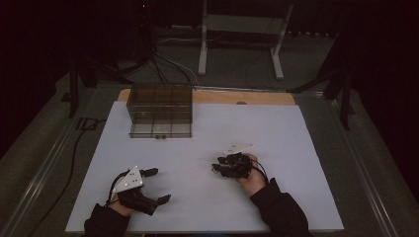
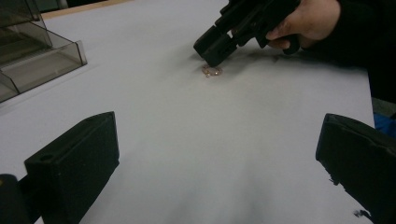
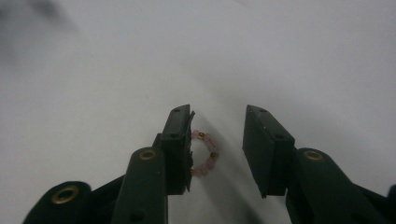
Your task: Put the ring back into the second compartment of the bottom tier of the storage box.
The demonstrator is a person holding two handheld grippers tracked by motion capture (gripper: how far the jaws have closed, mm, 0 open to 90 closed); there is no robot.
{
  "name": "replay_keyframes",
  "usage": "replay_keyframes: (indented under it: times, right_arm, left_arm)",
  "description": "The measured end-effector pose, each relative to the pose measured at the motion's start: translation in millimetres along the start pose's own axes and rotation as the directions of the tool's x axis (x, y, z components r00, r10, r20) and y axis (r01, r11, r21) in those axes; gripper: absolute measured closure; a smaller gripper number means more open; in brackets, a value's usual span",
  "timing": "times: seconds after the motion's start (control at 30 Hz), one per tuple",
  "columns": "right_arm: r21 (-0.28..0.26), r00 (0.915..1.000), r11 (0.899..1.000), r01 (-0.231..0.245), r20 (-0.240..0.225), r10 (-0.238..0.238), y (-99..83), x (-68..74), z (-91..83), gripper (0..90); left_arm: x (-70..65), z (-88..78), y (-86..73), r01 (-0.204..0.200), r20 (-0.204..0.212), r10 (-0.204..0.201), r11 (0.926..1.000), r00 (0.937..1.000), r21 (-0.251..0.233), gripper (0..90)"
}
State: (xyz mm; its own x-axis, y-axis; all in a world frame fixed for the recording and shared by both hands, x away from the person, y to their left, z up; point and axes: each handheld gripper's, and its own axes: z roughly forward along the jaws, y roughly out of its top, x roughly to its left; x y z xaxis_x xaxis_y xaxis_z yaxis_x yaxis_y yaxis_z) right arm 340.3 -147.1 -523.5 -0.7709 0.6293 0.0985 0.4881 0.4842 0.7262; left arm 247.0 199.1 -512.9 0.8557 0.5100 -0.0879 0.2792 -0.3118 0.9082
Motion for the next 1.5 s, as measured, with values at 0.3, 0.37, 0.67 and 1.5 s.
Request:
replay_keyframes:
  times: [0.3,0.37,0.67,1.5]
  right_arm:
    - [0.030,0.9983,0.999,0.030,0.049,-0.031,-0.3,3.9,1.7,76.8]
    - [0.037,0.9964,0.998,0.053,0.064,-0.055,0.0,6.9,1.8,80.6]
    - [0.038,0.9974,0.999,0.020,0.069,-0.022,0.9,9.2,2.5,86.7]
    - [0.011,0.9982,0.999,-0.036,0.047,0.036,14.1,4.7,-12.2,86.7]
  left_arm:
    - [0.4,0.1,-0.3,0.002,0.000,-0.002,1.0000,1.0000,0.002,0.6]
    - [0.3,0.1,0.1,0.002,0.001,-0.002,1.0000,1.0000,-0.002,0.5]
    - [0.3,0.4,-0.1,-0.001,0.002,0.001,1.0000,1.0000,0.003,0.6]
    - [0.3,0.9,-0.2,-0.004,0.001,0.004,1.0000,1.0000,0.002,0.6]
